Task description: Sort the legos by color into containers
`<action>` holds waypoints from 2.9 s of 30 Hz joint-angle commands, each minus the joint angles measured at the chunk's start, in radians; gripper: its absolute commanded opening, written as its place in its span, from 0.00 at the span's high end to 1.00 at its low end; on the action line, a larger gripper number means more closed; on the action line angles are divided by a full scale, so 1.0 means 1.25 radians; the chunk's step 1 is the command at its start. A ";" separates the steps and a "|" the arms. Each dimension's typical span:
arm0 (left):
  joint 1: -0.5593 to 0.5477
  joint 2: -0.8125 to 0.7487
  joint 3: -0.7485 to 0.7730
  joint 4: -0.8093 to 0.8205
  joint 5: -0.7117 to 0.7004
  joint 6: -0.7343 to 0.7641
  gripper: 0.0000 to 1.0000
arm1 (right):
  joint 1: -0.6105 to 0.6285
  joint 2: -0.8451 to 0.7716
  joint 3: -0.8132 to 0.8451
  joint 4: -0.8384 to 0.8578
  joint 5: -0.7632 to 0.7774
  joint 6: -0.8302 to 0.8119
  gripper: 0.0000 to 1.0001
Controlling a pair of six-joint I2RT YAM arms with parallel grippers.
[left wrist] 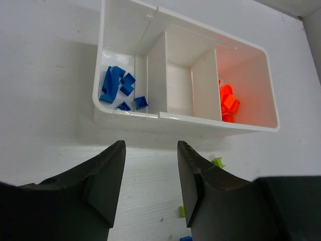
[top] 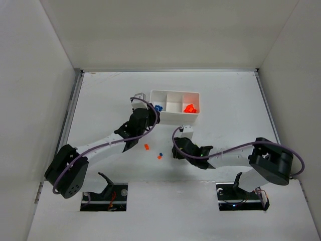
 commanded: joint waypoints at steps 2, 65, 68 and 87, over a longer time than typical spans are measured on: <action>0.005 -0.039 -0.018 0.039 0.000 -0.005 0.57 | -0.009 -0.005 0.026 -0.051 0.028 -0.010 0.59; -0.424 -0.017 -0.176 -0.129 -0.190 -0.040 0.59 | -0.257 0.110 0.400 0.078 -0.098 -0.250 0.51; -0.407 -0.012 -0.174 -0.137 -0.193 -0.049 0.60 | -0.257 0.054 0.326 0.081 -0.092 -0.248 0.52; -0.407 0.077 -0.135 -0.147 -0.179 -0.040 0.69 | -0.259 -0.059 0.187 0.105 -0.089 -0.227 0.52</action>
